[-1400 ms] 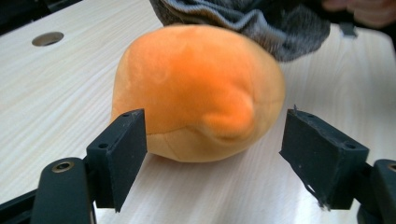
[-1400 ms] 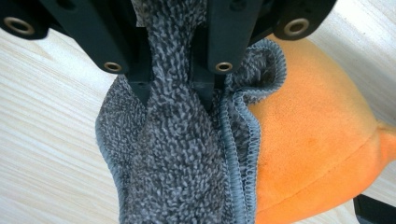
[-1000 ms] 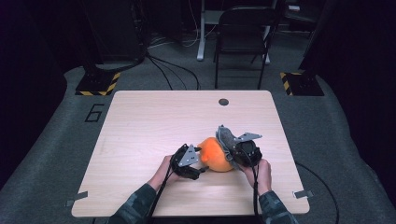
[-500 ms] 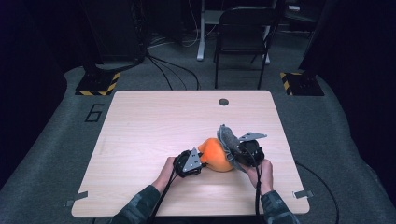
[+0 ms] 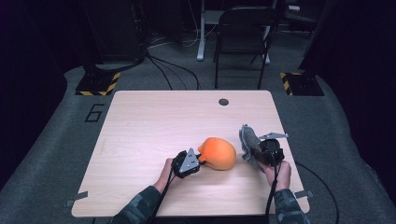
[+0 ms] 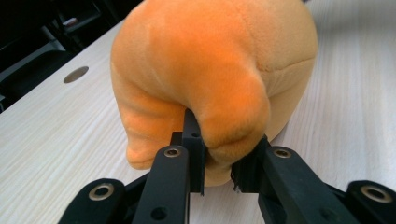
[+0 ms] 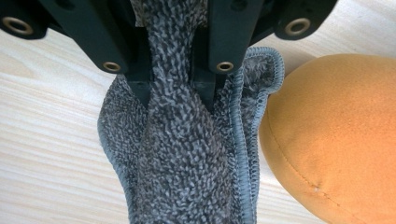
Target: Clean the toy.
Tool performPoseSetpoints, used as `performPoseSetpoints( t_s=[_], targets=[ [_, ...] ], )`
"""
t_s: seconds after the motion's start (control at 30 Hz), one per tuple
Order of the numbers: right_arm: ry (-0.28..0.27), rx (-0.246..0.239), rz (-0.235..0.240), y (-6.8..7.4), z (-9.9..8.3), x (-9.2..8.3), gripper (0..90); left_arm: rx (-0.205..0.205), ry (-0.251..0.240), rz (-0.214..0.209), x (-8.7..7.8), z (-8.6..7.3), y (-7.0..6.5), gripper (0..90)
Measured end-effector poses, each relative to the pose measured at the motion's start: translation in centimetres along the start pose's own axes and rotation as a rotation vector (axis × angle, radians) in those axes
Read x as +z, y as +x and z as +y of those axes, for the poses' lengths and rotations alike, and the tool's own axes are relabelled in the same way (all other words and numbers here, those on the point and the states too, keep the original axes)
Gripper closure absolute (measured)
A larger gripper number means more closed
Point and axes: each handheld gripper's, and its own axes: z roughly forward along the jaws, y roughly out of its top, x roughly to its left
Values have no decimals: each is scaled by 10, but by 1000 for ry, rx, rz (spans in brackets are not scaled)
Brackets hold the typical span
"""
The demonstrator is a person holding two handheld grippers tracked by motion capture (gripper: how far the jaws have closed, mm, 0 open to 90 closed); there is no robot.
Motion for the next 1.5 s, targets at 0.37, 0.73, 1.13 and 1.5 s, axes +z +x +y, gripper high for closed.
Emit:
performPoseSetpoints(
  t_s=[0.37, 0.73, 1.13, 1.5],
  targets=[
    [-34, 26, -6, -10, 1, -9, 766, -145, -86, -79, -19, 27, 5, 788],
    [-47, 29, -11, -12, 4, -14, 766, -369, -63, -159, -41, 54, 14, 784],
    [-39, 6, -23, -3, 7, -12, 766, -648, 31, -188, -36, 47, 24, 778],
    [-117, -48, 49, 22, 24, -39, 765, -777, 81, -198, -13, 19, 26, 766]
  ],
)
